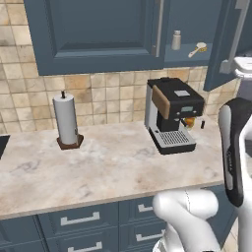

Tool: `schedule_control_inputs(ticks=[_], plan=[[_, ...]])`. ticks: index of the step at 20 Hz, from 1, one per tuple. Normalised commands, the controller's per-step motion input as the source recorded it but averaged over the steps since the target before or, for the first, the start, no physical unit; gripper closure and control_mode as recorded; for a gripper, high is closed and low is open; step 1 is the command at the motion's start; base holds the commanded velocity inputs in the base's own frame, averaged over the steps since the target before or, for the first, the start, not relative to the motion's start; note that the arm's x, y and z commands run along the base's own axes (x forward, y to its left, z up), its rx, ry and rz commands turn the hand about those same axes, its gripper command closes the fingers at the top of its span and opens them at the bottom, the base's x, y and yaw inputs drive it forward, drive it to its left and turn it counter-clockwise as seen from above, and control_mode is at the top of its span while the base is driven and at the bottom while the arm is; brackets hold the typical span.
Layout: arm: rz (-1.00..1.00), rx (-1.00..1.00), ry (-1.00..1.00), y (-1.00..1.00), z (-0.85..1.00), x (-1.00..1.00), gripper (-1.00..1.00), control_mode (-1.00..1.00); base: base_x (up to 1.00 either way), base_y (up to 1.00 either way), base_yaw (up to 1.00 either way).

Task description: Pick the sponge and dish brush from the cabinet and place them on the counter.

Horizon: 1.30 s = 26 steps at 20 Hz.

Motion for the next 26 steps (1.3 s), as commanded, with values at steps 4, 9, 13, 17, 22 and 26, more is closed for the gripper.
schedule_control_inputs(ticks=[4, 9, 13, 17, 22, 26], plan=[[-0.17, -0.01, 0.0, 0.33, 0.01, -0.48, -1.0, -1.0, 0.0, 0.0, 0.0], [-0.17, -0.01, -0.01, 0.41, 0.0, -0.42, -1.0, -1.0, 0.0, 0.0, 0.0], [-0.16, -0.02, -0.01, 0.5, 0.0, -0.32, -1.0, -1.0, 0.0, 0.0, 0.0], [-0.15, -0.03, 0.0, 0.53, 0.0, -0.26, -1.0, -1.0, 0.0, 0.0, 0.0], [-0.15, -0.04, 0.0, 0.54, 0.0, -0.19, -1.0, -1.0, 0.0, 0.0, 0.0], [-0.12, -0.01, 0.0, 0.54, 0.0, -0.08, -1.0, -1.0, 0.0, 0.0, 0.0]])
